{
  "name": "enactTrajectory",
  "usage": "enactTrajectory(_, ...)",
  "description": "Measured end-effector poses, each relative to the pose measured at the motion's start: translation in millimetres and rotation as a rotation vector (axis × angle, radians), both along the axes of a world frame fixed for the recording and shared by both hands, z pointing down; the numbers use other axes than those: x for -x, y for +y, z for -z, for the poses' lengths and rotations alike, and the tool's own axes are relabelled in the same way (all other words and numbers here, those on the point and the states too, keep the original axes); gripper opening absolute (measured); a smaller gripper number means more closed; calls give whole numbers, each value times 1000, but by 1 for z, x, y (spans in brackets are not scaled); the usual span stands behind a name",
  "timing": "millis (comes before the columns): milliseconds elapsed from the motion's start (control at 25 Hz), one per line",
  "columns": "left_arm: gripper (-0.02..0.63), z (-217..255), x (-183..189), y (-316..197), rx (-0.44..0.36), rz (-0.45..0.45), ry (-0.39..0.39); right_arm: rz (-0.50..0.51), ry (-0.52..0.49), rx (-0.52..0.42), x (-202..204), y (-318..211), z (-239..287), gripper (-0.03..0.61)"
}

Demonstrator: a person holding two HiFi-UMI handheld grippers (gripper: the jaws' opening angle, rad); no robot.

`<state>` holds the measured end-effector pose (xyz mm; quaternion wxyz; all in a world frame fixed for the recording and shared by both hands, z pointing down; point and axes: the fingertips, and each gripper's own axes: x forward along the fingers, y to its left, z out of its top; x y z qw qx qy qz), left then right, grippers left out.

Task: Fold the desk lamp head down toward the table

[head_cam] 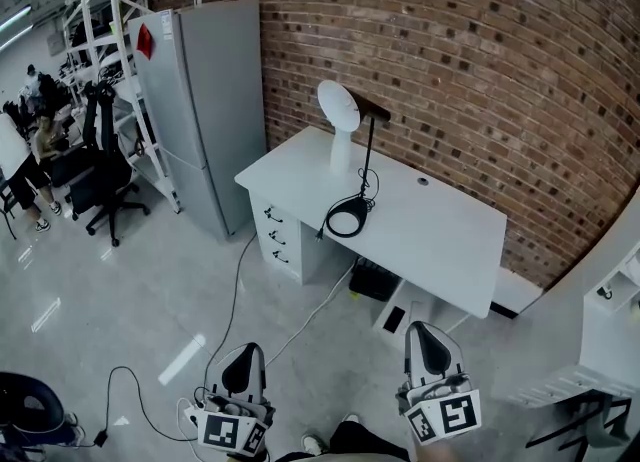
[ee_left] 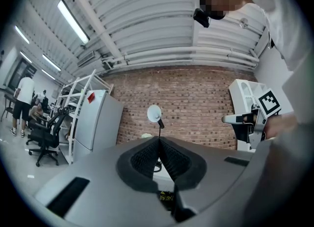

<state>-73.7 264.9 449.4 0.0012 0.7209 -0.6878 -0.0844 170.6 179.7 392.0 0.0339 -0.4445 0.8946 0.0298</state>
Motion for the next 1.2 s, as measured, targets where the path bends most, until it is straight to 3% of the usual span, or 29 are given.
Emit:
enactTrajectory(400,8,-10,11,-56,17,-29,-6,43,7,16,27,-51,-6,15)
enactTrajectory(720,8,-14,26,-140,40,-17,-17,75,12,18,51,-145,-9,15)
enactTrajectory(1200,8,4,23,-276,7,-20,-44,134,30,-47,71,-274,14,17)
